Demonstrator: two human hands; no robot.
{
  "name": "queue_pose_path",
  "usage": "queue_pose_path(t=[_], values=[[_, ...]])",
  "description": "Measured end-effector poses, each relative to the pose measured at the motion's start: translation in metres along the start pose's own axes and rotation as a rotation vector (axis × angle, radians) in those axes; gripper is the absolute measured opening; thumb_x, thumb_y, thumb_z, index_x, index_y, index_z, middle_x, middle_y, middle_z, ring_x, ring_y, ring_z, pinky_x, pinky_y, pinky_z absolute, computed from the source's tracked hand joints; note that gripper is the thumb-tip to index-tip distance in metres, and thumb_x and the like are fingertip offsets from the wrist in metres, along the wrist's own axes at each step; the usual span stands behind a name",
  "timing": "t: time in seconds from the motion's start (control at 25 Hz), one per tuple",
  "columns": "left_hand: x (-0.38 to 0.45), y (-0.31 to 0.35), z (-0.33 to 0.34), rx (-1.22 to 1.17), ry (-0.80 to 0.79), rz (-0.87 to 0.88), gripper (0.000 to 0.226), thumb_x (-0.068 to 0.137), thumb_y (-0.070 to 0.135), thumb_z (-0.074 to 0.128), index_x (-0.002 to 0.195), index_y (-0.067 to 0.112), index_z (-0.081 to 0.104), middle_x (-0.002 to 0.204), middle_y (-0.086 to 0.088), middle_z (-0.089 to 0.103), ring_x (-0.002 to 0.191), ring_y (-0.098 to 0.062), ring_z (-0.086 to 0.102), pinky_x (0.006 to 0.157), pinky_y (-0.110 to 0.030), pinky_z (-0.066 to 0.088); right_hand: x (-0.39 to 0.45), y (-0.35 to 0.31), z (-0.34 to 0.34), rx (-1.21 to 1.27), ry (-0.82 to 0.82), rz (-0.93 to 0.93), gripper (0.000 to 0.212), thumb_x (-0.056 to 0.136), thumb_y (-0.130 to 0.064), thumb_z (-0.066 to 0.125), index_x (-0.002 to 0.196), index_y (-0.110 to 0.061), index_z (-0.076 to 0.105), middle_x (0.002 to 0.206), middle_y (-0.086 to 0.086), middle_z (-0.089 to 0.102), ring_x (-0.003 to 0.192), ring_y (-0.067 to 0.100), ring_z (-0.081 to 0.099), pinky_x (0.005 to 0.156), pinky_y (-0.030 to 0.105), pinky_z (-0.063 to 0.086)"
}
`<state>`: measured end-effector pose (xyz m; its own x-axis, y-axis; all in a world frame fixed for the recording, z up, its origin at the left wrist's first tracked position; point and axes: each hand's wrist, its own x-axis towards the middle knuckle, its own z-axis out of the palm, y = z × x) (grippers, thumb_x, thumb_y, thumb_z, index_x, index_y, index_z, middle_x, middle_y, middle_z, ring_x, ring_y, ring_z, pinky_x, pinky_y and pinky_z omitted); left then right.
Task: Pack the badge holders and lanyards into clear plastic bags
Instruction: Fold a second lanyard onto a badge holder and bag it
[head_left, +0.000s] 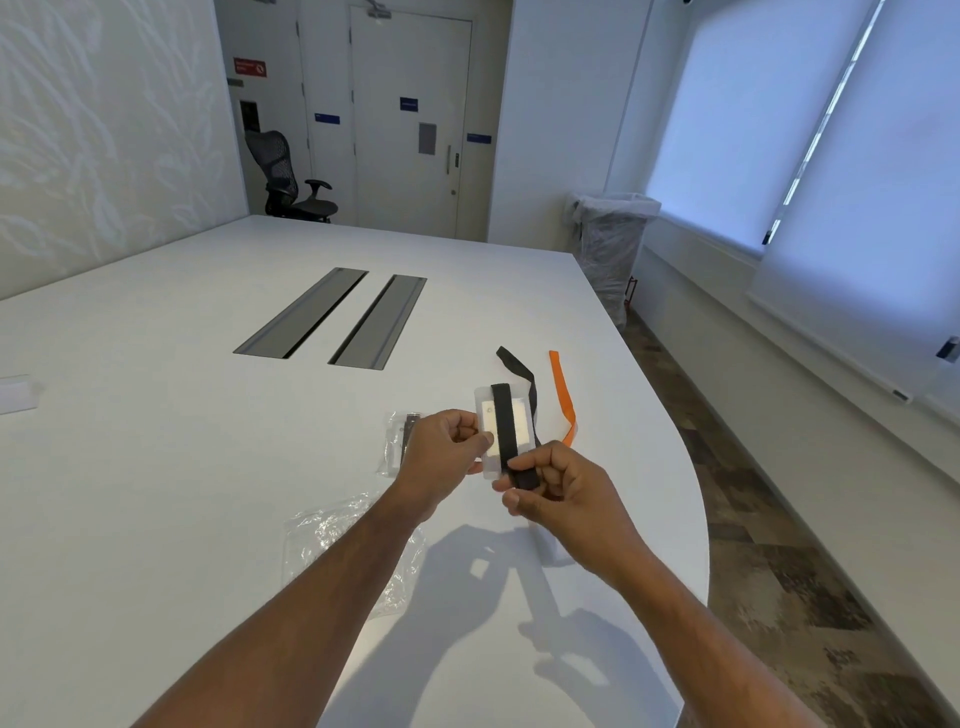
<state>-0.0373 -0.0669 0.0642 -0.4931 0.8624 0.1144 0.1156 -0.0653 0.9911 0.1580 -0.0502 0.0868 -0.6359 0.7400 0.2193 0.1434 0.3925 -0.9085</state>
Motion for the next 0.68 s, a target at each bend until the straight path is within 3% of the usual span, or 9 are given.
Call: queue_pose_path(t=[0.08,0.16,0.28,0.44,0.56,0.68], values=[[-0.003,-0.003,0.001,-0.016,-0.066,-0.013,0.010,0.090,0.008,0.073,0.100,0.004,0.074,0.094,-0.019,0.078,0.083,-0.030,0.077,0.076,-0.040,0.066,0.006,0.000,-0.004,-0.102,-0.038,-0.015,0.028,0.086,-0.016,0.078,0.106,-0.031,0.066,0.100,-0.017,0.078,0.095,0.009,0.074,0.083,0.015,0.057],[-0.007,-0.007,0.001,-0.024,-0.127,-0.025,0.009,0.091,0.008,0.074,0.099,0.004,0.075,0.094,-0.020,0.078,0.081,-0.026,0.075,0.079,-0.043,0.064,0.013,0.003,-0.006,-0.156,0.004,-0.008,0.023,0.091,-0.012,0.073,0.102,-0.032,0.068,0.095,-0.017,0.078,0.092,0.007,0.075,0.082,0.013,0.057],[-0.015,-0.015,0.003,0.018,-0.177,-0.031,0.008,0.091,0.009,0.074,0.099,0.007,0.076,0.096,-0.020,0.078,0.081,-0.020,0.073,0.077,-0.040,0.064,0.023,0.008,-0.010,-0.347,0.109,0.005,0.015,0.097,-0.018,0.065,0.096,-0.031,0.071,0.089,-0.017,0.076,0.086,0.006,0.073,0.082,0.014,0.055],[-0.024,-0.021,0.005,0.030,-0.245,-0.048,0.008,0.091,0.010,0.074,0.099,0.011,0.077,0.093,-0.011,0.080,0.081,-0.017,0.073,0.073,-0.033,0.065,0.026,0.015,-0.009,-0.524,0.185,-0.031,0.009,0.096,-0.023,0.067,0.099,-0.030,0.072,0.092,-0.018,0.067,0.080,0.005,0.063,0.075,0.006,0.041],[-0.028,-0.024,0.003,0.026,-0.302,-0.051,0.009,0.092,0.010,0.073,0.100,0.010,0.077,0.092,-0.008,0.080,0.080,-0.015,0.072,0.073,-0.031,0.064,0.029,0.020,-0.009,-0.662,0.223,-0.077,0.011,0.092,-0.025,0.071,0.102,-0.024,0.076,0.094,-0.012,0.057,0.086,0.008,0.054,0.074,0.007,0.035],[-0.031,-0.026,0.000,0.035,-0.339,-0.042,0.012,0.094,0.011,0.072,0.105,0.009,0.076,0.100,-0.013,0.080,0.088,-0.024,0.075,0.078,-0.035,0.065,0.030,0.022,-0.008,-0.700,0.268,-0.086,0.012,0.089,-0.025,0.076,0.100,-0.022,0.077,0.104,-0.012,0.052,0.097,0.008,0.047,0.081,0.005,0.030]])
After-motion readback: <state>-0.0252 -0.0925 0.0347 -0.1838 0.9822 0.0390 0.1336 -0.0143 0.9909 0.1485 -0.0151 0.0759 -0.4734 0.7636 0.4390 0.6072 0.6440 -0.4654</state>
